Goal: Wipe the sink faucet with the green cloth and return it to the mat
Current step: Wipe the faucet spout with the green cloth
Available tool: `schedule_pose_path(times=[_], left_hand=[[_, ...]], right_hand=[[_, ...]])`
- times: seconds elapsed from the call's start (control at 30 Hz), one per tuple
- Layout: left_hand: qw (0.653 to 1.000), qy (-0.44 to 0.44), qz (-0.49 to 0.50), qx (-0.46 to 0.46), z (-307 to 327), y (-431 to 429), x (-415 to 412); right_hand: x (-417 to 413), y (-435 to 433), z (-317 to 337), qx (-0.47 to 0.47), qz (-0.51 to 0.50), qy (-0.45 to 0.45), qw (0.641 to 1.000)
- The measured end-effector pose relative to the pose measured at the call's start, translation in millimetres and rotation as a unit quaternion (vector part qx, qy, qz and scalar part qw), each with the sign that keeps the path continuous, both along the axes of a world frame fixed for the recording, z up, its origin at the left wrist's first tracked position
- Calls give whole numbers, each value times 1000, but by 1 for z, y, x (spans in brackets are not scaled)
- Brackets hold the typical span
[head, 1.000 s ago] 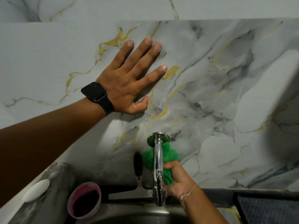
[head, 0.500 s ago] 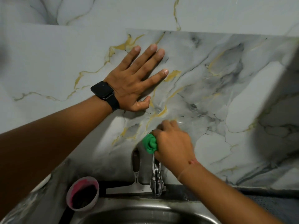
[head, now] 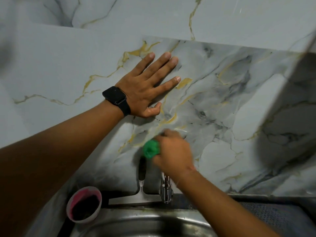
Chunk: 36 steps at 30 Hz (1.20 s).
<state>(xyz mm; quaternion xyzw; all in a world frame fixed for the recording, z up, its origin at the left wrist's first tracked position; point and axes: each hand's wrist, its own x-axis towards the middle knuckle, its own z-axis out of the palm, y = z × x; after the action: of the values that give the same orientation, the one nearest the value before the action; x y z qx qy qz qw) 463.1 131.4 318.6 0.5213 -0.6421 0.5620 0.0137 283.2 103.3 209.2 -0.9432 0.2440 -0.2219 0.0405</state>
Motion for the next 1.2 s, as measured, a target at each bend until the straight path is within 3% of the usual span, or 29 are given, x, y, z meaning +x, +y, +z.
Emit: schedule_pose_path(times=[0.03,0.07,0.13,0.2,0.23,0.3,0.37,0.43,0.5,0.57,0.67,0.8,0.87,0.93,1.07,1.2], left_hand=[[1000,0,-3,-1,0,-1,-3],[1000,0,-4,-2,-1,-1,-2],[1000,2,-8,-6,1,-1,-5],[1000,1,1,-16,3,3,2],[1000,2,1,-21,5,5,3],[1000,-1,6,-14,2,5,7],[1000,-7,5,-15,-1,5,6],[1000,-11,3,-13,-2,1,4],[1000,-14,6,-16,-2,-2,4],[1000,-15,7,-19,-2,-1,5],[1000,-15,6,-17,-2,-3,4],[1000,-12,9,-18,-1,-3,4],[1000,-9,8,-12,-2,-2,3],[1000,-10,10,-12,-2,-2,3],[1000,-8,10,-13,-2,-1,4],[1000,-7,6,-13,-3,-2,4]], right_hand=[[-22,-6,-9,127,-58,-117,983],[-35,-10,-19,274,-110,-218,930],[-51,-12,-40,542,-165,-309,764],[-42,-16,-55,704,-167,-306,619],[-39,-17,-55,755,-157,-280,572],[-31,-15,-53,827,-121,-215,504],[-27,-21,-54,860,-89,-178,469],[-23,-25,-51,876,-79,-150,452],[-20,-26,-51,874,-86,-143,456],[-24,-26,-61,861,-69,-174,474],[-33,-18,-66,862,-38,-215,458],[-56,-7,-67,868,46,-331,367],[-59,-9,-63,863,38,-359,353],[-55,-13,-61,857,12,-345,382],[-39,-14,-46,824,-37,-274,494],[-17,-16,-28,794,-108,-193,567]])
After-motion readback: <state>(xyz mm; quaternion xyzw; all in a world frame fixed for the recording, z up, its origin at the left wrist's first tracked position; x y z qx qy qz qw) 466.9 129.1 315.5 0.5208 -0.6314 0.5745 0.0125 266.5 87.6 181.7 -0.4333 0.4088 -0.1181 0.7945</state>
